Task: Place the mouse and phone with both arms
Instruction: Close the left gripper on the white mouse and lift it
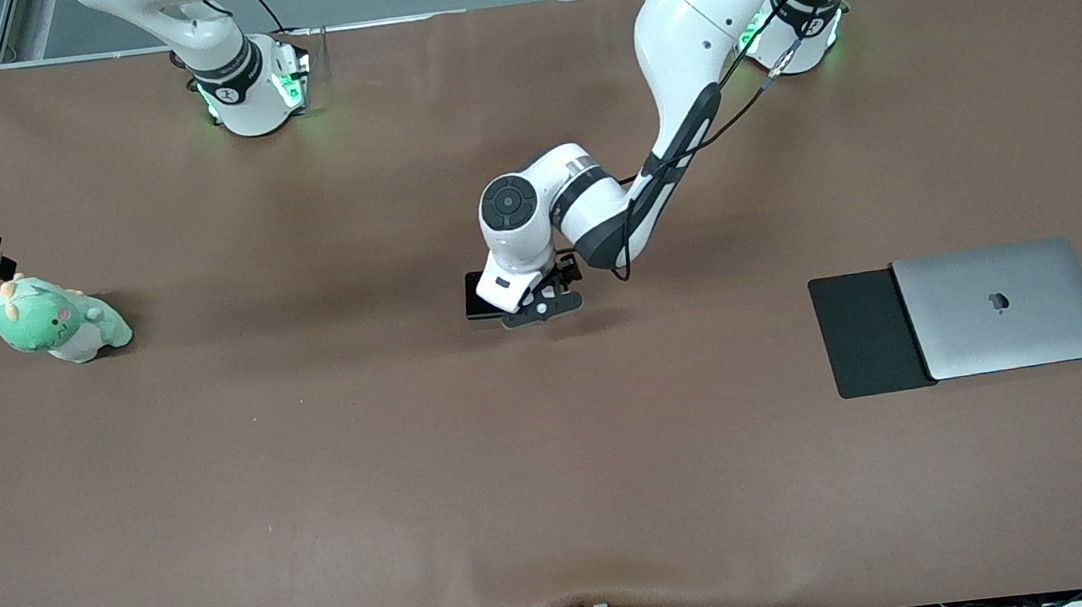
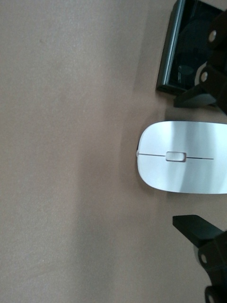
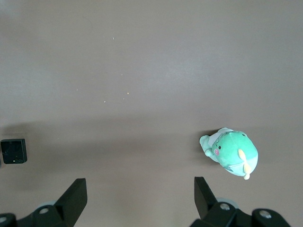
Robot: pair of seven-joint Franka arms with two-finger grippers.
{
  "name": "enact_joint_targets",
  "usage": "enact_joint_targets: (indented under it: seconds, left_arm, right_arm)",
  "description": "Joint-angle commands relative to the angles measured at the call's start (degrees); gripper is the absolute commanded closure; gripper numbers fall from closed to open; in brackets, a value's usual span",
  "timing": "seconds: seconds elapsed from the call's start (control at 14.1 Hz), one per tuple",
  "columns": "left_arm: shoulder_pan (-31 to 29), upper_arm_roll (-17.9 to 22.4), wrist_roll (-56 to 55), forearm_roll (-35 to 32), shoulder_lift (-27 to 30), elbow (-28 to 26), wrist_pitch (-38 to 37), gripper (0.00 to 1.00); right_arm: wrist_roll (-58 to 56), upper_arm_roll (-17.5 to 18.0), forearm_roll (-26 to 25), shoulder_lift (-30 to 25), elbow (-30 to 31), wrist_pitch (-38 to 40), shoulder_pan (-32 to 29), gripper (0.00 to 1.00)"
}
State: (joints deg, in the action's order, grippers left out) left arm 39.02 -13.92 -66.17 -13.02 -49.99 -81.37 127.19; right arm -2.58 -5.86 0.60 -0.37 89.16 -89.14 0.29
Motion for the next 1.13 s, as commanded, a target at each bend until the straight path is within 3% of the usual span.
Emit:
enact_joint_targets:
  seconds: [0.0, 0.21, 0.35, 0.5, 0.78, 1.06]
  left_arm:
    - [0.62, 0.29, -2.39, -1.84, -0.37, 0.95, -0.8, 0.03]
    - [1.06, 0.29, -3.7, -1.75, -0.37, 0.16, -0.8, 0.08]
    - [1.41, 0.29, -4.67, -1.66, -0.28, -0.19, -0.8, 0.38]
    - [0.45, 0.12, -4.94, -1.83, 0.59, -1.24, -0.8, 0.51]
    - [0.27, 0.12, -4.5, -1.75, 5.5, -7.03, -0.98, 0.6]
    - [-4.37, -0.93, -1.88, -1.75, 17.97, -19.24, -2.3, 0.62]
  right_arm:
    - [-0.85, 0.77, -0.6, 0.02, -0.12, 0.28, -1.26, 0.0]
    - [-0.85, 0.77, -0.6, 0.02, -0.12, 0.28, -1.35, 0.0]
    - [-0.85, 0.77, -0.6, 0.02, -0.12, 0.28, -1.26, 0.0]
    - [-0.85, 0.77, -0.6, 0.02, -0.12, 0.28, -1.26, 0.0]
    - [-0.85, 0.77, -0.6, 0.02, -0.12, 0.28, -1.35, 0.0]
    - [-0.85, 0.77, -0.6, 0.1, -0.12, 0.28, -0.91, 0.0]
